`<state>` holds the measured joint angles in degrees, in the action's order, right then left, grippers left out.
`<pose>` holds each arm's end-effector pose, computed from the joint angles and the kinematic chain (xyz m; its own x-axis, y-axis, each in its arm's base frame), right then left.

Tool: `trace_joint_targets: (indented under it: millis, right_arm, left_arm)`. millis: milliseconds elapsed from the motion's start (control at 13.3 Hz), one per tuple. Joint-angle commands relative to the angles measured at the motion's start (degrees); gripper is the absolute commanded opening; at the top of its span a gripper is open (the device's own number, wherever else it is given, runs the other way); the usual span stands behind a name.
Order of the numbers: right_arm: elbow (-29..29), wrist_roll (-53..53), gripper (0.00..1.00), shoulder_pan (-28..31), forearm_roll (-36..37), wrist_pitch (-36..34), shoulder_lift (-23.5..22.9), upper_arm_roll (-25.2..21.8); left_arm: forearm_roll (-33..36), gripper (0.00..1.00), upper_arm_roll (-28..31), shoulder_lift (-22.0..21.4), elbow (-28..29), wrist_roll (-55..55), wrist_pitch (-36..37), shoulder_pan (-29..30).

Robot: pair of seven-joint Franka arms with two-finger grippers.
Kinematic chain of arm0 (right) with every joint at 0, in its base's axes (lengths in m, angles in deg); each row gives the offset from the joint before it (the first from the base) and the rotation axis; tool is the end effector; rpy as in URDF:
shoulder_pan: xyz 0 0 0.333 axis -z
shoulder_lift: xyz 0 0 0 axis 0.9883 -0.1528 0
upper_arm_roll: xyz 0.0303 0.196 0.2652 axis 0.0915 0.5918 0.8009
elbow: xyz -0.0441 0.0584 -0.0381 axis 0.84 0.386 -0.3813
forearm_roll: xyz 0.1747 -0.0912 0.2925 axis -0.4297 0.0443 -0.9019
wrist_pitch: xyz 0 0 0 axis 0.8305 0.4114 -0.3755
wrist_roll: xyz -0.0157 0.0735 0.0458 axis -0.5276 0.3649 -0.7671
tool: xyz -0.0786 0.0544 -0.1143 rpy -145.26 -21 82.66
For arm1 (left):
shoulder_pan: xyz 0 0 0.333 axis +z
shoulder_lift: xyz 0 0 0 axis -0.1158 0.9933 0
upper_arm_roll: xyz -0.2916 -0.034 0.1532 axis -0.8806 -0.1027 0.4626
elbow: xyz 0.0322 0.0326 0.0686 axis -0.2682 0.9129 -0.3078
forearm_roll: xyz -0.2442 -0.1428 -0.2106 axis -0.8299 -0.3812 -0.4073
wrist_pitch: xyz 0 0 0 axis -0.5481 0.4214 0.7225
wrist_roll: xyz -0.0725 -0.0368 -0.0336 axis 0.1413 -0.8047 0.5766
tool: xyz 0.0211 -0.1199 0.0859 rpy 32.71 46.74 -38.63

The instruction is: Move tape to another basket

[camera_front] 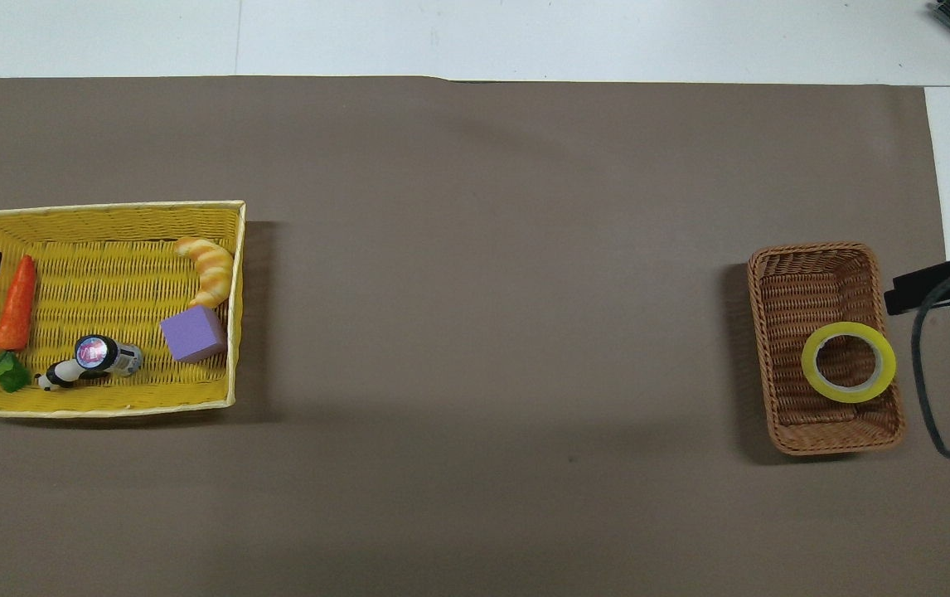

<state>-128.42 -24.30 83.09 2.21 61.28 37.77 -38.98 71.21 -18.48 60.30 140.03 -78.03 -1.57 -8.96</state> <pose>0.4916 -0.0130 0.6260 0.9978 0.0470 -0.0475 0.0474 -0.9988 0.0076 0.5032 -0.0059 0.6483 0.9749 -0.2005 0.0972 -0.2011 -0.9796 -0.0043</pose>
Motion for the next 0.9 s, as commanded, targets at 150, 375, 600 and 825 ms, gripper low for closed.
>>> trace_joint_targets:
  millis: [150,375,600,825]
  right_arm:
    - [-1.52,-0.65,1.00,0.94,-1.15,2.72,0.95,0.05]
    - [-1.52,-0.47,1.00,1.03,-1.15,2.72,0.95,0.05]
    - [-1.52,-0.65,1.00,0.94,-1.15,2.72,0.95,0.05]
    - [-1.61,-0.39,1.00,0.68,-1.15,2.81,0.95,0.14]
  left_arm:
    - [1.12,1.00,-0.35,0.56,-1.12,0.25,1.08,0.37]
    - [1.12,1.00,-0.35,0.47,-1.12,0.25,1.08,0.37]
    - [1.12,1.00,-0.35,0.47,-1.12,0.25,1.08,0.37]
    - [1.12,1.00,-0.35,0.56,-1.12,0.25,1.08,0.37]
